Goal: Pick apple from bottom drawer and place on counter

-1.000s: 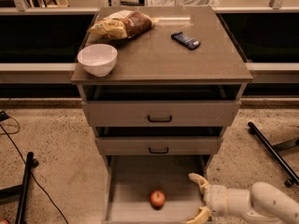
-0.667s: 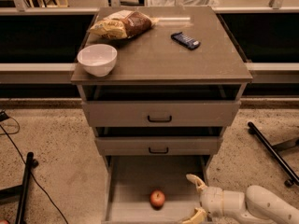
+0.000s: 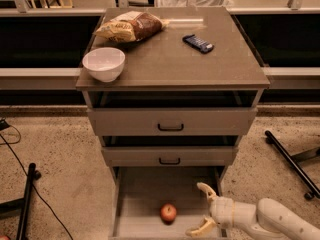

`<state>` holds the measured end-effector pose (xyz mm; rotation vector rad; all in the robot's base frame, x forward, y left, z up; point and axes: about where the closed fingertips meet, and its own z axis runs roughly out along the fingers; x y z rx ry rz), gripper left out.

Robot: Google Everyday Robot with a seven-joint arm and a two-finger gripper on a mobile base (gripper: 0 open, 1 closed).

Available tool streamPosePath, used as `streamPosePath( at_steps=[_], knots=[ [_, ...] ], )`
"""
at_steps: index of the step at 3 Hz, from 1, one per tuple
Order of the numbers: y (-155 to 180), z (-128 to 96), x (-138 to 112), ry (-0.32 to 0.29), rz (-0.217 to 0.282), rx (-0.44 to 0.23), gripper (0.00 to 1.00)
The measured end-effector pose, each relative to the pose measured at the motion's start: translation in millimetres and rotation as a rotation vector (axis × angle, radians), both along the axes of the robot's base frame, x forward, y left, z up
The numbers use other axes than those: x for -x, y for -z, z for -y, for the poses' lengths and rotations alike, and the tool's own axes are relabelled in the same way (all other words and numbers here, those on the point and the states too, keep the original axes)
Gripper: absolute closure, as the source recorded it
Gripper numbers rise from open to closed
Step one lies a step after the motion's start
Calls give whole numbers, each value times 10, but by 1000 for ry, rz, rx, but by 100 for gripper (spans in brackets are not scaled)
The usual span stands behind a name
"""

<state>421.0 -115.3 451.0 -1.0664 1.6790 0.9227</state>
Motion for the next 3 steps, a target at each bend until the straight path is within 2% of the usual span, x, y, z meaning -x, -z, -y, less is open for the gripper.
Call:
streamPosePath(
  at_steps=[1, 2, 3],
  knots=[
    [395, -175, -640, 83, 186, 5, 0],
    [767, -158, -1050, 165, 321, 2, 0],
    [899, -130, -1094, 184, 338, -3, 0]
  ],
)
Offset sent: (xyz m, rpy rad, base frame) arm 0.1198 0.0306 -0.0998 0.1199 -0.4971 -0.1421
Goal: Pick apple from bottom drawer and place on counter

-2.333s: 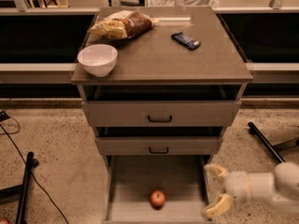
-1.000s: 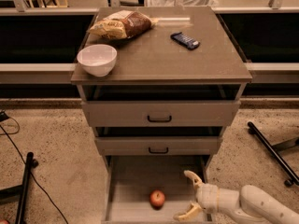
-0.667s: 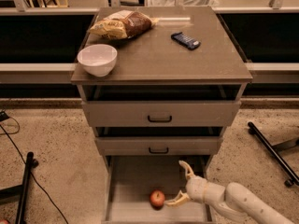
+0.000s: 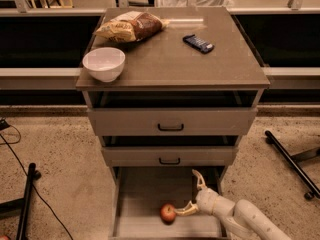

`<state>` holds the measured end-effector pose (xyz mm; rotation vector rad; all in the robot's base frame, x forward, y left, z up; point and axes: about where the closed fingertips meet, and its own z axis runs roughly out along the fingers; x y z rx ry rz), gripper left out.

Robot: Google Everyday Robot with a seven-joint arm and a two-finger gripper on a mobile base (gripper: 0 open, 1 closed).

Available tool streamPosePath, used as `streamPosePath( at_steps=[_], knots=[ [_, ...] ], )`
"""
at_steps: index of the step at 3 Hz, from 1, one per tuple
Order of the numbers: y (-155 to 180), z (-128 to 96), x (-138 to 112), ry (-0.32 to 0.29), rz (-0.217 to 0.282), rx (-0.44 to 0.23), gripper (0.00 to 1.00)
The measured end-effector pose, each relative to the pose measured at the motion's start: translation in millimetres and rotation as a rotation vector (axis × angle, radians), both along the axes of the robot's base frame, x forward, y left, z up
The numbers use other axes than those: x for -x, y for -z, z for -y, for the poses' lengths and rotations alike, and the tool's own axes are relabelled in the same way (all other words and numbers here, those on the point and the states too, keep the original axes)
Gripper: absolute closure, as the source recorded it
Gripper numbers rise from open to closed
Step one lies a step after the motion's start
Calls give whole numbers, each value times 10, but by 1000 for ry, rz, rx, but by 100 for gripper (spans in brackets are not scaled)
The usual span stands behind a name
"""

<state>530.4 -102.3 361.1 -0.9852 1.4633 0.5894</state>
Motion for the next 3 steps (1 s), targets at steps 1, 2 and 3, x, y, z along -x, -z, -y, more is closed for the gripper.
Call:
streamPosePath(
  at_steps=[1, 2, 3],
  knots=[
    [332, -95, -38, -25, -47, 37, 0],
    [1230, -254, -111, -76, -138, 144, 0],
    [1757, -344, -139, -120, -174, 224, 0]
  ],
)
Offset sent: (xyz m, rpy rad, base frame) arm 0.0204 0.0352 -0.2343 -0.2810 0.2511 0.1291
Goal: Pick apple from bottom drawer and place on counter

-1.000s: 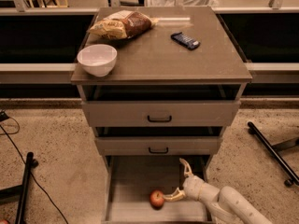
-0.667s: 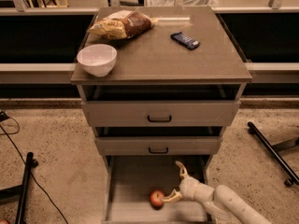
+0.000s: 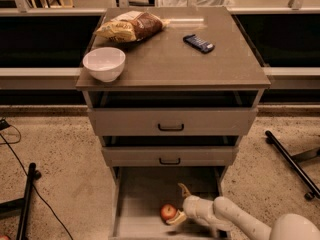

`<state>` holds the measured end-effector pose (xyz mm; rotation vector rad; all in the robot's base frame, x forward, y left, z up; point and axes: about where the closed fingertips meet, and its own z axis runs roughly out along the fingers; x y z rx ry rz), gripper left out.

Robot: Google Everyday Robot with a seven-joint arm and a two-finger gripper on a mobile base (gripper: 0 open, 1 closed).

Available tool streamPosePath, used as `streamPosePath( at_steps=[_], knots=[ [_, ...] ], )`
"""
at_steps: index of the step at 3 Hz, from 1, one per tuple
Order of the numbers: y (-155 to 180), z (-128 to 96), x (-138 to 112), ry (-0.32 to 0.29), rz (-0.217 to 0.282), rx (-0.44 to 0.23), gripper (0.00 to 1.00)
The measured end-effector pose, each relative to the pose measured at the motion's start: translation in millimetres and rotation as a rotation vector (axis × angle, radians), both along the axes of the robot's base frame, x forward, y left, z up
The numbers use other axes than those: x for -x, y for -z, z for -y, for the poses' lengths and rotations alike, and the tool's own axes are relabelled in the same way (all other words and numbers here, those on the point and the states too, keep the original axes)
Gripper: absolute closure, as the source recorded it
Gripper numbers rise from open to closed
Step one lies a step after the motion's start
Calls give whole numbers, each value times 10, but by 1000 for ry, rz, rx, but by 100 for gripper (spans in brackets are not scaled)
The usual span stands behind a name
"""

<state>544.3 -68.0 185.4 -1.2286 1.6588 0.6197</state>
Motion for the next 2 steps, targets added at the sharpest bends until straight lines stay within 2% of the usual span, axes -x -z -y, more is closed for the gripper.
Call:
streamPosePath(
  at_steps=[1, 2],
  knots=[
    [249, -117, 36, -65, -26, 50, 0],
    [441, -173, 95, -116, -71, 60, 18]
  ],
)
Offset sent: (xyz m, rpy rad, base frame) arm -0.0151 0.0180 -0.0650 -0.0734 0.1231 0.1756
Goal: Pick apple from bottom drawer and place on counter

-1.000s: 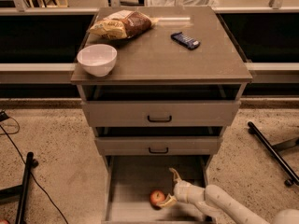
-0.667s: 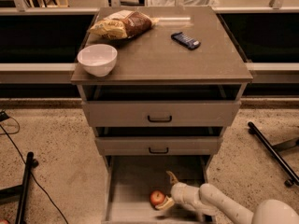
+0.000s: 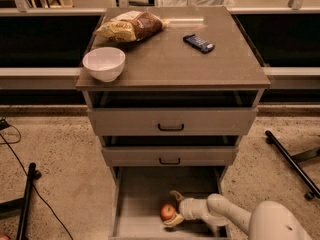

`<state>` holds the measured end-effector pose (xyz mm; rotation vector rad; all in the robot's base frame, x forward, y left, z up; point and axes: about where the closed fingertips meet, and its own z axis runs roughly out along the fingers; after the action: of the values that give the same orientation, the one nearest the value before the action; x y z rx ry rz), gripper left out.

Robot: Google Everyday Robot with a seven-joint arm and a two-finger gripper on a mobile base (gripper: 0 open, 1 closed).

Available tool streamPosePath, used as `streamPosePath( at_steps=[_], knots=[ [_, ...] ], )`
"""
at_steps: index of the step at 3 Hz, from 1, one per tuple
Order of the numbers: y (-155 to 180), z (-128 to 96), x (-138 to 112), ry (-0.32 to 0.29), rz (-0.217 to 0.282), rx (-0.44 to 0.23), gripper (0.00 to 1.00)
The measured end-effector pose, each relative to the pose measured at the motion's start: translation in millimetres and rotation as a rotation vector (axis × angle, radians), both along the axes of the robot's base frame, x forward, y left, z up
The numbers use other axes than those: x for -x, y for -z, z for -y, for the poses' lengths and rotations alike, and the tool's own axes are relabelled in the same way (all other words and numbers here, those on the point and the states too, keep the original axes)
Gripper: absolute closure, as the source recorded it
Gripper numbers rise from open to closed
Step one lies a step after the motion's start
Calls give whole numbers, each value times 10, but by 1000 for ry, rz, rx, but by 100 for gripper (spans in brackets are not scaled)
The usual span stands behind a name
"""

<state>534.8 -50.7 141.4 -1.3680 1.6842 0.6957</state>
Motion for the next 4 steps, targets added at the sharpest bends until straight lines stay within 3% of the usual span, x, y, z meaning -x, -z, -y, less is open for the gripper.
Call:
streamPosePath(
  at_steps=[2, 3, 4],
  knots=[
    [118, -72, 47, -64, -34, 0, 65],
    [-466, -89, 8, -75, 43, -129, 88],
    [-1279, 186, -40, -45, 167, -232, 100]
  ],
)
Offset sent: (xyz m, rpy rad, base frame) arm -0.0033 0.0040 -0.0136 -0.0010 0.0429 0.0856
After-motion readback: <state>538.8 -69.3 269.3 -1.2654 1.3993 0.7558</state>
